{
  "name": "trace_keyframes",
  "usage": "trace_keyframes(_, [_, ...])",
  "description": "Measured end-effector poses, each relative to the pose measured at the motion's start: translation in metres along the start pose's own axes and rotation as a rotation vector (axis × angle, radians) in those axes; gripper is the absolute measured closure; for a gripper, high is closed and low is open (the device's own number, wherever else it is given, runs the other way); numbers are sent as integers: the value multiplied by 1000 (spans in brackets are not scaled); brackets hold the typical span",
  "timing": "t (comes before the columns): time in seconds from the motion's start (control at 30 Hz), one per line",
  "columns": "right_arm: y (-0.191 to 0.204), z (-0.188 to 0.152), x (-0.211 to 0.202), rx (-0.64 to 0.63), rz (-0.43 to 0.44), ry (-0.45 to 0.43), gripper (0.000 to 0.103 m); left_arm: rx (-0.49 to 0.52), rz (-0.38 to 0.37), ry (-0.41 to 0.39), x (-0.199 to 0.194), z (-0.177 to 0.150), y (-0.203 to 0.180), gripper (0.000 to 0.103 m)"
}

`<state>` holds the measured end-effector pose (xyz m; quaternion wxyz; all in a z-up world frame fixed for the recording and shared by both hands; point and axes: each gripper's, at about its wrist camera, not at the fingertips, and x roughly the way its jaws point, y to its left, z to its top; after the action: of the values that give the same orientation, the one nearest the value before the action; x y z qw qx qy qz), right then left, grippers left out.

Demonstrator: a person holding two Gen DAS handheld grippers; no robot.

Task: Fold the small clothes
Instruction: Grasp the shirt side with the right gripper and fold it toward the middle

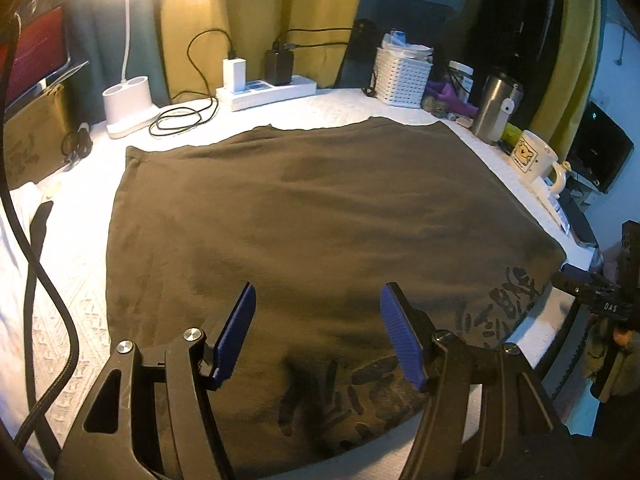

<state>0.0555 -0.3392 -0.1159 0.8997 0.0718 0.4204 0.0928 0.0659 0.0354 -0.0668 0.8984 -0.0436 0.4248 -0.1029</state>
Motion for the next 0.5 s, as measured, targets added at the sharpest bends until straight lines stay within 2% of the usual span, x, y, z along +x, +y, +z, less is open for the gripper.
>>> trace_keyframes(0.27, [9,24,21,18,21,8,0,-37,20,18,8,0,20,38])
trace_keyframes(0.4, [12,35,30,36,35,12,0,-94,-22,32,11,2,35,38])
trace_keyframes(0.5, [17,41,37,33,36,14,0,-112,-20,33,14,5,43,38])
